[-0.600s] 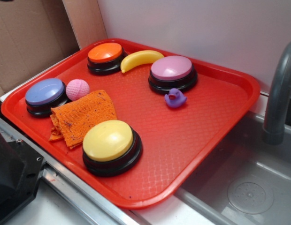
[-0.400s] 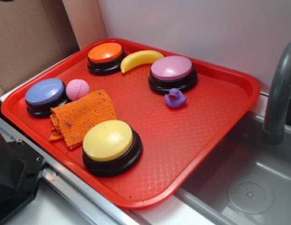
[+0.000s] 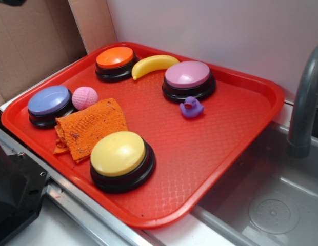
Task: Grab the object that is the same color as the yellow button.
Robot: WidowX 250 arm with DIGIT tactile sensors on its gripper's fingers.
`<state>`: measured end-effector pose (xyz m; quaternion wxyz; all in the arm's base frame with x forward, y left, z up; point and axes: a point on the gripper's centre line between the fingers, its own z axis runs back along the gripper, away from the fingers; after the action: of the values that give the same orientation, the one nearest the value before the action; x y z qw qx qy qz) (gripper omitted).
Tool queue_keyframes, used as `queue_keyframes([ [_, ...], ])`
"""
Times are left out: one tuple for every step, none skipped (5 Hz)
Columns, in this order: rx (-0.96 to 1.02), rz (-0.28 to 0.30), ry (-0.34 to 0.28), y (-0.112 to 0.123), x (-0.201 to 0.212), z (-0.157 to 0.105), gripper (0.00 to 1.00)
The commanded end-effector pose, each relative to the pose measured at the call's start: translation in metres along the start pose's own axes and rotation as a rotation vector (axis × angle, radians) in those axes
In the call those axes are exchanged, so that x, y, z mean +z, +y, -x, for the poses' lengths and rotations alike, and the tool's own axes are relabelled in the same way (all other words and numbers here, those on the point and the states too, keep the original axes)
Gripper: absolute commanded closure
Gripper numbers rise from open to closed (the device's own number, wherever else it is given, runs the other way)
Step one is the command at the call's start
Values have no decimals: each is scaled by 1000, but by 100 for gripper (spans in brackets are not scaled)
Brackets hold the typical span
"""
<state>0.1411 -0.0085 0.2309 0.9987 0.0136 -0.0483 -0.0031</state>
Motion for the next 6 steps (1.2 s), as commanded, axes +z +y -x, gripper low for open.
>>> queue_keyframes([
  [-128, -132, -170, 37, -34, -72, 0],
  [-261, -164, -291, 52, -50, -105, 0],
  [-405, -192, -296, 66, -78, -143, 0],
  [-481, -201, -264, 73, -110, -172, 0],
  [-552, -180, -247, 77, -138, -187, 0],
  [-566, -113, -283, 72, -160, -195, 0],
])
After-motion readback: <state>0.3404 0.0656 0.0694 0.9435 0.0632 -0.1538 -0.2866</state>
